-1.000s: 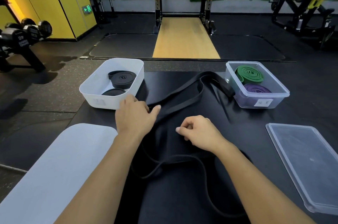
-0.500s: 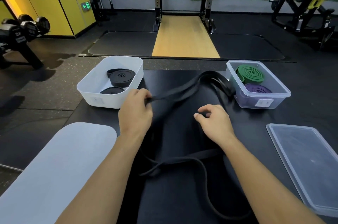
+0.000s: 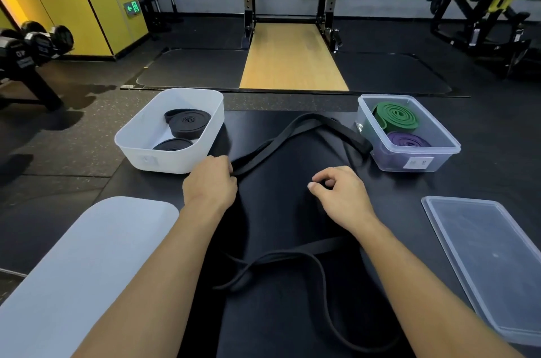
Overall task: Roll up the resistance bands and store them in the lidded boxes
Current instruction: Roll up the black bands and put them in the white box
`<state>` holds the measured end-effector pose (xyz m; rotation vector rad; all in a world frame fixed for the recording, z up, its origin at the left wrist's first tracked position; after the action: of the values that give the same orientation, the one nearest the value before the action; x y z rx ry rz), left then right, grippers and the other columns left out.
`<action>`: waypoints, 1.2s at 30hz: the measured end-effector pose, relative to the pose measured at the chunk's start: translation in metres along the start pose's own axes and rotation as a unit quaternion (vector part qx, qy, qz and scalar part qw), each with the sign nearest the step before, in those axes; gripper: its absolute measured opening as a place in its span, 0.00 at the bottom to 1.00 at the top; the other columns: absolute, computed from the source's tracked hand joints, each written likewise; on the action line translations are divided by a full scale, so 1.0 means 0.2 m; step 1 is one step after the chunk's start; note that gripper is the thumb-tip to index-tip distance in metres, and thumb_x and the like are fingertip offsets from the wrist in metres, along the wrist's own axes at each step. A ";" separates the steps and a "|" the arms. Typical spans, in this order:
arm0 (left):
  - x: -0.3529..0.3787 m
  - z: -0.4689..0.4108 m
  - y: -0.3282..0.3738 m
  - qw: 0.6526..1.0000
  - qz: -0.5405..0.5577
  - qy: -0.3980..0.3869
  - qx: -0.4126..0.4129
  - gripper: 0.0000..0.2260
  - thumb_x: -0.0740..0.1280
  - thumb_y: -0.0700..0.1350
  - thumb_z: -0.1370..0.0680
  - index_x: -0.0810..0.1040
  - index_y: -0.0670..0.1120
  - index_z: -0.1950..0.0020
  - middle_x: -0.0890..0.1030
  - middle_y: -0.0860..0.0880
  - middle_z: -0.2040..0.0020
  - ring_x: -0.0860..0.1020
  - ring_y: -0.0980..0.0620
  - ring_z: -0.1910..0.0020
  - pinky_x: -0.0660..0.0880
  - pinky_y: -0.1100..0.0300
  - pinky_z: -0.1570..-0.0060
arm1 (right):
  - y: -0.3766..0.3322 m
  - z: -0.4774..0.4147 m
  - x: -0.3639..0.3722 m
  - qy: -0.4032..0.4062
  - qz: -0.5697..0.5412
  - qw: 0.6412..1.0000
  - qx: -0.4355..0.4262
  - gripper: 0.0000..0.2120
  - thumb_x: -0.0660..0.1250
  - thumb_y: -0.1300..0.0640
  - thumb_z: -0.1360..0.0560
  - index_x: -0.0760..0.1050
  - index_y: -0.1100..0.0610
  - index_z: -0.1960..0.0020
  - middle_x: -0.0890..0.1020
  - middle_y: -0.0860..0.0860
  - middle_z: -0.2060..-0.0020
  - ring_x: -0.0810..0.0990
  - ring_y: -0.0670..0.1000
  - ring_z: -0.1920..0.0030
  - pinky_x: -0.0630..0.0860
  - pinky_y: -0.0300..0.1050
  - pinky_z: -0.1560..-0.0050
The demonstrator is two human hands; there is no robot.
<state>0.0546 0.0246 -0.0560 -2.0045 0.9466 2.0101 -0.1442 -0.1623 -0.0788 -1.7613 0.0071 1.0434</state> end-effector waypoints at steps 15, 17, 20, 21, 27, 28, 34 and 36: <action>-0.04 -0.01 -0.05 1.000 -0.015 0.005 -0.008 0.13 0.66 0.41 0.25 0.75 0.46 0.40 0.79 0.45 0.44 0.77 0.40 0.44 0.76 0.48 0.50 | 0.11 -0.41 -0.16 0.014 0.178 0.982 0.060 0.37 0.69 0.50 0.21 0.55 0.54 0.19 0.58 0.51 0.19 0.71 0.62 0.28 0.71 0.59 0.34; -0.02 -0.02 -0.01 1.000 -0.013 0.008 0.020 0.13 0.66 0.43 0.24 0.76 0.46 0.40 0.78 0.46 0.41 0.76 0.41 0.42 0.76 0.47 0.47 | 0.10 -0.40 -0.13 0.020 0.197 0.979 0.043 0.30 0.69 0.50 0.22 0.62 0.56 0.24 0.64 0.51 0.23 0.75 0.62 0.33 0.72 0.57 0.39; 0.03 -0.03 0.07 0.998 -0.029 0.003 0.060 0.15 0.66 0.48 0.21 0.76 0.48 0.35 0.77 0.48 0.37 0.75 0.42 0.38 0.74 0.47 0.40 | 0.09 -0.37 -0.10 0.017 0.216 0.976 0.034 0.28 0.68 0.49 0.21 0.65 0.55 0.24 0.67 0.52 0.25 0.75 0.62 0.33 0.73 0.57 0.38; 0.04 -0.03 0.09 0.997 -0.036 0.003 0.066 0.17 0.66 0.50 0.20 0.75 0.50 0.32 0.77 0.48 0.36 0.75 0.42 0.36 0.73 0.46 0.39 | 0.09 -0.36 -0.11 0.021 0.214 0.976 0.033 0.28 0.68 0.49 0.20 0.66 0.55 0.23 0.69 0.52 0.26 0.75 0.61 0.33 0.73 0.57 0.38; 0.07 -0.07 0.12 0.995 -0.060 0.026 0.074 0.15 0.65 0.57 0.17 0.81 0.50 0.37 0.80 0.47 0.41 0.75 0.42 0.40 0.71 0.49 0.43 | 0.06 -0.35 -0.14 0.106 0.256 0.960 -0.032 0.08 0.72 0.47 0.22 0.85 0.51 0.49 0.74 0.52 0.38 0.71 0.57 0.36 0.72 0.54 0.38; 0.07 -0.08 0.11 0.996 -0.055 0.024 0.074 0.15 0.67 0.57 0.18 0.81 0.49 0.39 0.79 0.47 0.42 0.75 0.43 0.41 0.71 0.49 0.44 | 0.05 -0.35 -0.14 0.116 0.274 0.954 -0.041 0.08 0.73 0.45 0.23 0.85 0.50 0.53 0.71 0.52 0.31 0.67 0.57 0.32 0.68 0.55 0.33; 0.07 -0.14 0.14 0.996 -0.047 -0.014 0.070 0.08 0.69 0.51 0.18 0.78 0.47 0.47 0.79 0.46 0.44 0.77 0.41 0.43 0.75 0.47 0.47 | 0.09 -0.39 -0.08 0.025 0.238 0.970 0.045 0.12 0.71 0.41 0.23 0.76 0.49 0.54 0.58 0.60 0.20 0.59 0.62 0.22 0.60 0.59 0.25; 0.07 -0.17 0.12 0.998 -0.007 -0.046 0.052 0.07 0.72 0.49 0.21 0.78 0.49 0.56 0.80 0.47 0.46 0.78 0.41 0.45 0.76 0.49 0.49 | 0.09 -0.39 -0.09 0.040 0.237 0.969 0.048 0.11 0.70 0.43 0.22 0.78 0.50 0.51 0.67 0.60 0.25 0.66 0.63 0.27 0.63 0.58 0.28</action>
<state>0.0694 -0.0176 -0.0581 -1.8444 0.9944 1.9825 -0.1137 -0.2389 -0.0739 -1.7515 0.5438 1.2843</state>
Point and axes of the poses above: each hand's wrist, its own z-axis away from the middle knuckle, its own x-axis out of the palm, y = z × x, the point moved 7 cm from there along -z, towards the middle knuckle
